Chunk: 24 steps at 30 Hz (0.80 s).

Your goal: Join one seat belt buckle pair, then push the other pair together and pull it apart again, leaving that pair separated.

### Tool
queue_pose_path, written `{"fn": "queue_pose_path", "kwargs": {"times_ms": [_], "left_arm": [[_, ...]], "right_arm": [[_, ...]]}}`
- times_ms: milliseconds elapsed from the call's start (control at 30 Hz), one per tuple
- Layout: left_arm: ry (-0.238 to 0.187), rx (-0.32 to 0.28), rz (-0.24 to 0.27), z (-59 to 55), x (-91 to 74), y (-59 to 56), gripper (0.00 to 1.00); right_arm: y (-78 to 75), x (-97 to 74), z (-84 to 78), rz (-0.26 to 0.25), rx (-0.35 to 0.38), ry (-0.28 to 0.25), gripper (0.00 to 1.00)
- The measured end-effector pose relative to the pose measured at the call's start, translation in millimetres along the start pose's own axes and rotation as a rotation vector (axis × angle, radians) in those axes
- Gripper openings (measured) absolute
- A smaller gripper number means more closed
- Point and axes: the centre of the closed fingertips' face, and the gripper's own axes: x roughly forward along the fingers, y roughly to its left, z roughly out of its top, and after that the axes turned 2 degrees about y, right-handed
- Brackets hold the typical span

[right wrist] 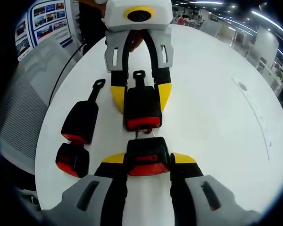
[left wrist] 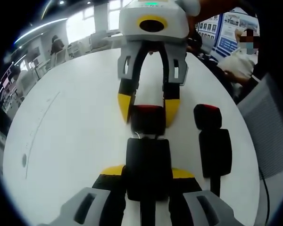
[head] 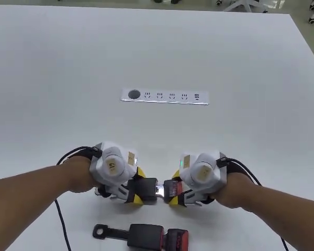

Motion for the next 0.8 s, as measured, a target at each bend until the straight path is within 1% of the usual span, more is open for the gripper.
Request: {"fn": "queue_pose_path", "kwargs": {"times_ms": [133, 267, 367, 433, 533, 633, 800], "left_arm": [[-0.003, 0.0, 0.001, -1.6, -1.0, -0.5, 0.35], [0.004, 0.005, 0.001, -1.8, -0.7, 0.2, 0.35], [0.008, 0.005, 0.001, -0.7, -1.3, -0.5, 0.35], [0.007, 0.005, 0.001, -1.5, -1.1, -0.2, 0.35], [0.006, 0.003, 0.001, 0.2, -1.6, -1.0, 0.35], [0.006, 0.0, 0.001, -1.4, -1.2, 0.0, 0.35], [0.006, 0.0, 0.001, -0.9, -1.6, -0.4, 0.35]], "right_arm": [[0.0, -2.1, -2.3, 0.001, 0.006, -0.006, 0.33], [-1.7, -1.9, -3.2, 0.001, 0.012, -0.011, 0.33], [1.6, -4.0, -5.8, 0.002, 0.011, -0.019, 0.33], [0.7, -5.5, -7.9, 0.003, 0.009, -0.016, 0.33], [-0.3, -8.6, -13.8, 0.004, 0.012, -0.015, 0.33], [1.9, -12.9, -21.1, 0.008, 0.009, -0.023, 0.33], [3.5, -23.6, -31.5, 0.016, 0.013, -0.025, 0.33]]}}
